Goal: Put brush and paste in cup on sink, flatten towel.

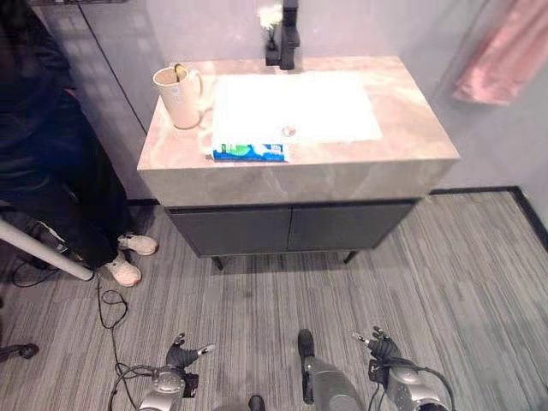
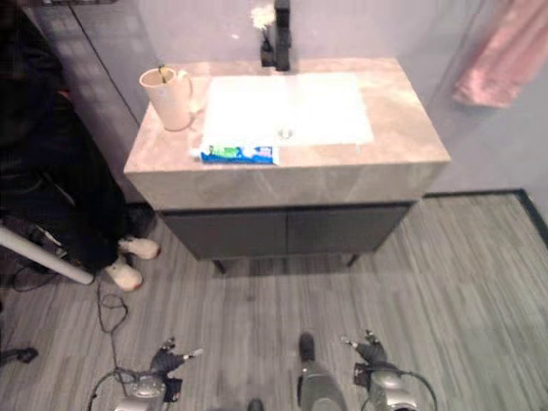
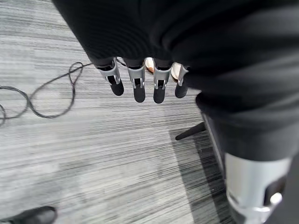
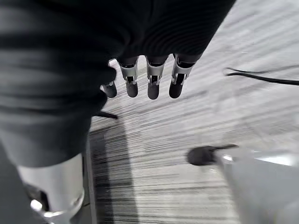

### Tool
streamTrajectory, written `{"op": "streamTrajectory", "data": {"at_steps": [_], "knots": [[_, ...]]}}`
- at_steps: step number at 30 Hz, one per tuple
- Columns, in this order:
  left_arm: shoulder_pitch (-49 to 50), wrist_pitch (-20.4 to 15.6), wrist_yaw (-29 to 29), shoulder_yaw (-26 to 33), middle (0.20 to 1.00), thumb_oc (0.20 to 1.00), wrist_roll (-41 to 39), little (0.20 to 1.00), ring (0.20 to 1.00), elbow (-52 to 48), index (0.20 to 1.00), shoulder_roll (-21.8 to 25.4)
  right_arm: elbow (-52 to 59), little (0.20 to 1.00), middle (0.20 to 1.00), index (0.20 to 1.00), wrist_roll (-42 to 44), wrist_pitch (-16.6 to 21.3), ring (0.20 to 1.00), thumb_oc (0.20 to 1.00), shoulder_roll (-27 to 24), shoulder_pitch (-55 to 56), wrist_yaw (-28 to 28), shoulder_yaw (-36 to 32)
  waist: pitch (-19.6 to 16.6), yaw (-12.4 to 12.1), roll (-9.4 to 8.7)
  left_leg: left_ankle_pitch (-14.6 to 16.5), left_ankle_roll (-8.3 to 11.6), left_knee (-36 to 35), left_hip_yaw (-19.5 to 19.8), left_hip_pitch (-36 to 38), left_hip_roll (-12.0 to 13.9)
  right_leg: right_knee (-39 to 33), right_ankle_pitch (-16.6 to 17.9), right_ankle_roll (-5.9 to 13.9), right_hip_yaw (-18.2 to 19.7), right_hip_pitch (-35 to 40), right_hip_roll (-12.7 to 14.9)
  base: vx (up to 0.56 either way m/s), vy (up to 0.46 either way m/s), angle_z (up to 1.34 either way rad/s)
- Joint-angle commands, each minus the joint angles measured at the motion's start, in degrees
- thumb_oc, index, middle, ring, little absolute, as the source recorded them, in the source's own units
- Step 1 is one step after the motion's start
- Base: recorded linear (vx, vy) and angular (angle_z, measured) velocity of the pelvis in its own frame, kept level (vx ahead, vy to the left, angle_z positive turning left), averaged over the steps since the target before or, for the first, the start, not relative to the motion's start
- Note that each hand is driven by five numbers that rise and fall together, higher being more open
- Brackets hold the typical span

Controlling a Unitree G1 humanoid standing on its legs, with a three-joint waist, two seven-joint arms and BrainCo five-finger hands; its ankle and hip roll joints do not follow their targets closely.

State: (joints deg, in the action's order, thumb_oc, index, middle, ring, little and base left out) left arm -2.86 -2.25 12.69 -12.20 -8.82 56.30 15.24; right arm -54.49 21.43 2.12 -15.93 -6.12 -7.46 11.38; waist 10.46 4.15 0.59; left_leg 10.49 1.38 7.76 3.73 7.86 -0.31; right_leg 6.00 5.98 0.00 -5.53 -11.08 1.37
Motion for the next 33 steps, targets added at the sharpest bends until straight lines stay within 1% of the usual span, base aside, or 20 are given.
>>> {"op": "streamTrajectory", "data": {"at_steps": [1,2,3,4,5,6,7,8,9,11,12,13,16,19,21,24,27,30,32,33], "knots": [[-1.62,-0.80,0.44,-0.13,1.000,1.000,0.81,1.000,1.000,-0.70,1.000,1.65,1.24,1.000,1.000,1.000,-2.80,1.50,1.000,1.000,-1.83,-0.76,-0.88,1.14,-0.37,1.41,-0.59,-7.18,2.82,4.92,-0.36,0.76,-1.68,1.03,-0.30,6.73,0.86,-1.56,0.47,0.24,-0.166,0.37],[-1.78,-0.79,0.53,-0.29,1.000,1.000,0.92,1.000,1.000,-0.54,1.000,1.68,1.54,1.000,1.000,1.000,-3.92,1.62,1.000,1.000,-2.20,-0.64,-0.95,1.59,-0.32,1.35,-0.57,-11.43,4.20,9.33,-0.48,-1.01,-0.99,0.20,-0.61,6.01,0.46,-0.05,0.15,0.12,-0.140,-0.03],[-2.17,-0.84,0.46,-0.61,1.000,1.000,1.02,1.000,1.000,-0.82,1.000,1.83,2.32,1.000,1.000,1.000,-4.25,1.70,1.000,1.000,-2.61,-0.51,-1.17,1.53,0.18,1.33,-1.15,-15.00,5.85,15.67,-1.22,-4.67,-0.61,-0.40,-0.59,5.46,0.03,0.88,0.90,0.16,-0.220,-0.03],[-2.96,-1.11,0.36,-0.93,1.000,1.000,0.83,1.000,1.000,-1.20,1.000,2.07,3.02,1.000,1.000,1.000,-4.28,1.88,1.000,1.000,-3.08,-0.64,-1.32,1.57,1.24,1.05,-1.94,-16.29,5.85,20.73,-2.84,-8.21,-0.24,-0.73,-0.93,4.65,-0.35,1.59,1.67,0.18,-0.276,0.27],[-4.58,-1.01,1.01,-2.22,1.000,1.000,1.04,1.000,1.000,-1.12,1.000,2.21,1.70,1.000,1.000,1.000,-4.32,1.81,1.000,1.000,-3.49,-0.98,-1.92,1.88,2.73,0.48,-2.89,-13.88,4.07,19.60,-7.84,-14.14,1.25,-2.12,-2.33,4.24,-1.25,3.66,2.79,0.21,-0.221,0.46],[-5.12,-1.09,1.37,-2.61,1.000,1.000,1.71,1.000,1.000,-0.63,1.000,2.33,1.15,1.000,1.000,1.000,-4.70,1.82,1.000,1.000,-3.54,-1.24,-2.27,2.10,2.95,-0.02,-2.49,-11.90,3.44,16.79,-9.20,-16.08,1.31,-2.62,-3.01,4.56,-1.57,4.74,2.62,0.17,-0.141,0.60],[-5.15,-1.10,1.37,-2.61,1.000,1.000,1.71,1.000,1.000,-0.62,1.000,2.35,1.13,1.000,1.000,1.000,-4.70,1.82,1.000,1.000,-3.51,-1.27,-2.27,2.10,2.80,0.04,-2.61,-12.14,3.40,16.58,-9.20,-16.20,1.16,-2.65,-2.94,4.59,-1.58,4.57,2.77,0.23,0.008,0.53],[-5.26,-1.17,1.54,-3.09,1.000,1.000,2.81,1.000,1.000,-0.31,1.000,2.45,1.11,1.000,1.000,1.000,-5.31,1.72,1.000,1.000,-3.53,-1.07,-2.34,2.20,2.28,-0.16,-2.37,-10.59,2.70,8.55,-11.38,-18.50,2.47,-3.55,-3.46,5.44,-2.03,5.86,3.20,0.23,0.060,0.41],[-5.18,-1.25,1.90,-2.95,1.000,1.000,3.14,1.000,1.000,-0.14,1.000,2.59,1.15,1.000,1.000,1.000,-5.74,1.71,1.000,1.000,-3.40,-0.86,-2.45,2.32,2.11,-0.29,-1.83,-11.92,2.85,4.47,-11.26,-19.28,3.00,-3.51,-3.82,5.61,-1.71,6.03,2.98,0.33,0.112,0.22],[-4.91,-1.49,2.36,-2.67,1.000,1.000,3.09,1.000,1.000,0.14,1.000,2.81,0.45,1.000,1.000,1.000,-6.64,1.73,1.000,1.000,-3.23,-1.16,-2.36,3.02,2.37,-1.69,-0.81,-16.78,3.94,-2.15,-7.11,-20.35,3.36,-3.19,-5.07,5.75,0.00,7.36,2.10,0.30,0.173,-0.20],[-4.49,-1.36,2.51,-2.40,1.000,1.000,3.10,1.000,1.000,0.63,1.000,2.93,-0.48,1.000,1.000,1.000,-7.66,1.42,1.000,1.000,-2.93,-1.66,-2.02,3.73,2.37,-2.50,-0.48,-16.54,4.17,-1.63,-3.54,-19.98,2.80,-1.81,-6.38,5.85,2.26,8.19,1.76,0.33,0.211,-0.78],[-4.14,-1.36,2.40,-2.46,1.000,1.000,3.49,1.000,1.000,0.73,1.000,2.97,-0.69,1.000,1.000,1.000,-8.02,1.36,1.000,1.000,-2.60,-1.68,-1.81,3.85,1.98,-2.33,-0.29,-15.71,3.87,-1.52,-3.38,-19.51,2.49,-1.28,-6.94,6.17,2.89,8.18,1.79,0.32,0.218,-1.11],[-3.23,-1.34,2.47,-2.69,1.000,1.000,4.75,1.000,1.000,1.82,1.000,2.94,-1.50,1.000,1.000,1.000,-8.03,1.30,1.000,1.000,-1.95,-1.04,-1.38,3.32,1.49,-2.34,-0.06,-14.68,2.68,-2.40,-4.33,-17.81,1.27,-0.06,-7.30,6.92,4.82,8.45,2.45,0.16,0.202,-0.98],[-2.57,-1.47,2.33,-2.93,1.000,1.000,5.18,1.000,1.000,1.47,1.000,3.17,-2.43,1.000,1.000,1.000,-7.52,1.23,1.000,1.000,-1.24,-0.85,-1.28,2.33,0.91,-2.14,0.47,-13.30,1.17,-2.94,-6.25,-16.30,0.07,0.82,-7.06,8.22,6.30,8.52,3.96,0.12,0.239,-0.46],[-2.04,-1.58,2.42,-2.78,1.000,1.000,5.33,1.000,1.000,0.46,1.000,3.59,-2.73,1.000,1.000,1.000,-7.85,1.19,1.000,1.000,-0.83,-0.89,-1.24,2.27,0.96,-2.32,0.73,-12.75,0.37,-3.68,-7.29,-15.24,-0.17,2.12,-6.75,8.87,6.96,7.91,4.50,0.08,0.209,-0.38],[-1.31,-1.68,2.75,-1.91,1.000,1.000,5.51,1.000,1.000,-0.39,1.000,4.38,-3.63,1.000,1.000,1.000,-9.19,0.85,1.000,1.000,-0.47,-1.79,-1.25,2.66,1.40,-2.53,0.83,-12.65,-0.44,-5.48,-8.67,-13.61,-0.44,3.89,-3.58,10.15,7.12,5.98,5.14,0.04,0.158,-0.23],[-0.57,-1.83,2.47,-1.65,1.000,1.000,5.74,1.000,1.000,-0.82,1.000,4.86,-3.75,1.000,1.000,1.000,-9.58,0.87,1.000,1.000,-0.50,-1.89,-1.12,2.88,1.26,-2.84,1.04,-13.15,-0.53,-7.00,-8.50,-12.60,-0.19,5.01,-3.00,10.18,7.29,5.51,4.48,0.04,0.058,-0.28],[0.53,-1.91,2.56,-0.98,1.000,1.000,6.51,1.000,1.000,-1.08,1.000,5.69,-3.25,1.000,1.000,1.000,-10.44,0.63,1.000,1.000,-0.88,-2.52,-1.52,2.95,0.59,-3.32,0.84,-13.50,0.31,-9.82,-8.83,-11.40,1.00,-2.07,0.80,10.66,3.90,2.23,7.29,0.07,-0.054,-0.11],[0.28,-2.04,2.71,-1.00,1.000,1.000,6.15,1.000,1.000,0.19,1.000,5.89,-3.28,1.000,1.000,1.000,-11.06,0.71,1.000,1.000,-1.11,-2.85,-1.29,3.21,1.51,-2.81,0.22,-13.30,0.71,-8.90,-7.66,-11.13,1.55,-3.52,1.33,11.27,5.22,1.85,7.53,0.06,-0.084,-0.16],[0.16,-2.10,2.84,-1.20,1.000,1.000,6.65,1.000,1.000,0.39,1.000,6.00,-3.25,1.000,1.000,1.000,-11.25,0.85,1.000,1.000,-1.08,-2.89,-1.37,3.41,1.83,-2.88,-0.37,-13.43,0.90,-9.09,-7.48,-10.70,1.57,-4.14,1.41,11.07,5.33,2.37,7.46,0.03,-0.077,0.11]]}}
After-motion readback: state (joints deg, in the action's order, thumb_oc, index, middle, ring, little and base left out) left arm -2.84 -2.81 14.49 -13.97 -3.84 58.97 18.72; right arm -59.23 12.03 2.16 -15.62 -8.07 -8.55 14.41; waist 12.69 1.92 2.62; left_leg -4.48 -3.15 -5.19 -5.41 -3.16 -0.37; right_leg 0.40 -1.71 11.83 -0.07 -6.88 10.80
